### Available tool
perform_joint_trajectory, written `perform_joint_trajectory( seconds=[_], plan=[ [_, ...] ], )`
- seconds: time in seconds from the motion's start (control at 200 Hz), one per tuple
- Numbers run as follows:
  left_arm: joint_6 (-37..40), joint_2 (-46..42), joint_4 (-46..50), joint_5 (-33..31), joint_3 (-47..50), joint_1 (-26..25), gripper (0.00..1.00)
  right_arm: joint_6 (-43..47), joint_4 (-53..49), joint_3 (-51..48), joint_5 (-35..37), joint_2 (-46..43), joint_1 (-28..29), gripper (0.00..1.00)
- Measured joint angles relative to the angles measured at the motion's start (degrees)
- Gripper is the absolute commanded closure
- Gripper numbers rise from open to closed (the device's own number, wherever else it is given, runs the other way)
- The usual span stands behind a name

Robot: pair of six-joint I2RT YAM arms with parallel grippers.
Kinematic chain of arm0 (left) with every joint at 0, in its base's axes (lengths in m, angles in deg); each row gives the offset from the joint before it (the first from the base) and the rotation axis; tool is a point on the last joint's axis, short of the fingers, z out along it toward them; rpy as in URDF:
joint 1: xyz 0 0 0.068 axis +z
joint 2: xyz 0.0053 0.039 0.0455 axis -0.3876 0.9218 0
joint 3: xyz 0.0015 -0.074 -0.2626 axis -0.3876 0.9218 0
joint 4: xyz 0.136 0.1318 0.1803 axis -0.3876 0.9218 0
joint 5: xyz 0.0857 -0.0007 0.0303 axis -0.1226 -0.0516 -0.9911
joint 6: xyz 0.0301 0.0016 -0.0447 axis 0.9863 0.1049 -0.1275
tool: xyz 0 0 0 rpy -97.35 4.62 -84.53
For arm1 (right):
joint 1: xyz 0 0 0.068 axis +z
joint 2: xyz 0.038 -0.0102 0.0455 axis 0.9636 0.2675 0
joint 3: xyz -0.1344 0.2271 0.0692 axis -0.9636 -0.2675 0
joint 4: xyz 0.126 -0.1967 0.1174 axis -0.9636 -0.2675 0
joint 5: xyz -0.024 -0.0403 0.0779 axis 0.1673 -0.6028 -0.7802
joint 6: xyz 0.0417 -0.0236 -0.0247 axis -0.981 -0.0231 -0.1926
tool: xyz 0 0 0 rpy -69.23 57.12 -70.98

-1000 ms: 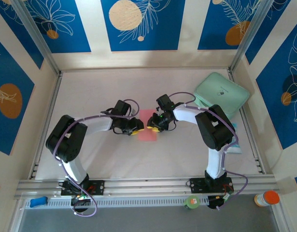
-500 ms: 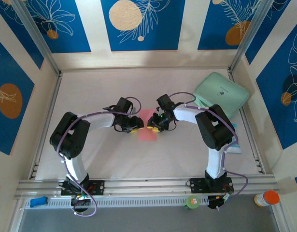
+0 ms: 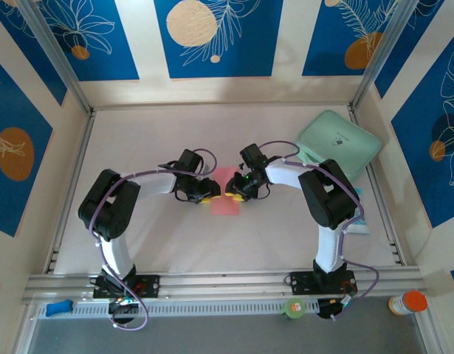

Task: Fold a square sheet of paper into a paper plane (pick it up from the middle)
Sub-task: Third fold the triangle at the center of the table.

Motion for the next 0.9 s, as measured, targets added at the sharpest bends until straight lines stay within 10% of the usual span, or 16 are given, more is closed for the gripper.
perform_joint_trajectory(
  seconds=[0.895],
  plan=[
    [-11.32, -0.52, -14.58, 4.79, 6.23, 1.79, 0.72, 2.40, 1.92, -0.81, -0.68, 0.04, -0.61, 0.71]
  ],
)
